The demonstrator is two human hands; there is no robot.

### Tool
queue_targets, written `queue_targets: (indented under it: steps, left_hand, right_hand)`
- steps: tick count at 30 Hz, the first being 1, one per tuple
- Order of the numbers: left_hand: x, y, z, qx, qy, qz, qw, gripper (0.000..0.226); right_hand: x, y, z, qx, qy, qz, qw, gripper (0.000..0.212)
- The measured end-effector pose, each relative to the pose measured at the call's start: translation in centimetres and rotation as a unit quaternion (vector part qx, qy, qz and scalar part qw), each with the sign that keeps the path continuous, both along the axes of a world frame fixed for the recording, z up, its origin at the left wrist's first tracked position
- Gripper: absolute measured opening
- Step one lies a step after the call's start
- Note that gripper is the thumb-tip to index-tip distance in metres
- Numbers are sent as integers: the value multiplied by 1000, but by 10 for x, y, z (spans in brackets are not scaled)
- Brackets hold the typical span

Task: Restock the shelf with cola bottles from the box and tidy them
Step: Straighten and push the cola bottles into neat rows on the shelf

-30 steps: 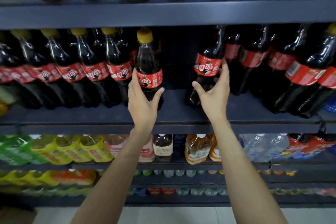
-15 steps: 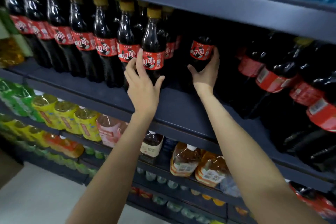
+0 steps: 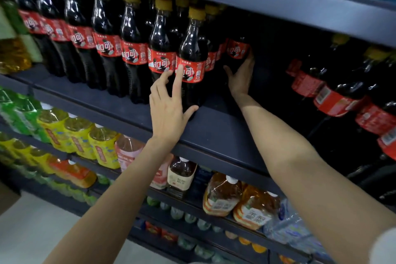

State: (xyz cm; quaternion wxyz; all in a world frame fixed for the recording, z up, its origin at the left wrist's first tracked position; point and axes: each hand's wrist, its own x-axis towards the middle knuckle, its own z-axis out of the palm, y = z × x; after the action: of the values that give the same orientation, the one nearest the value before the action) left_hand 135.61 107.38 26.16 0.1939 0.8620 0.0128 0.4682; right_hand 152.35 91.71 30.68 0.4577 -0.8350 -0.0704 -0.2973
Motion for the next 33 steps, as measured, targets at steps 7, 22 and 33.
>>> queue_targets:
  steps: [7,22,33]
  left_hand:
    - [-7,4,4,-2,-25,-24,999,95]
    - [26,-119,62,-185,175,-445,858,51]
    - [71,-209,57,-332,265,-470,774,78]
  right_hand:
    - [-4,-1,-4,-64,54,-38,996,97]
    - [-198,-110,4,-92,-73,-110,987,23]
    - [-194,-133,8,41,3,-213,976,73]
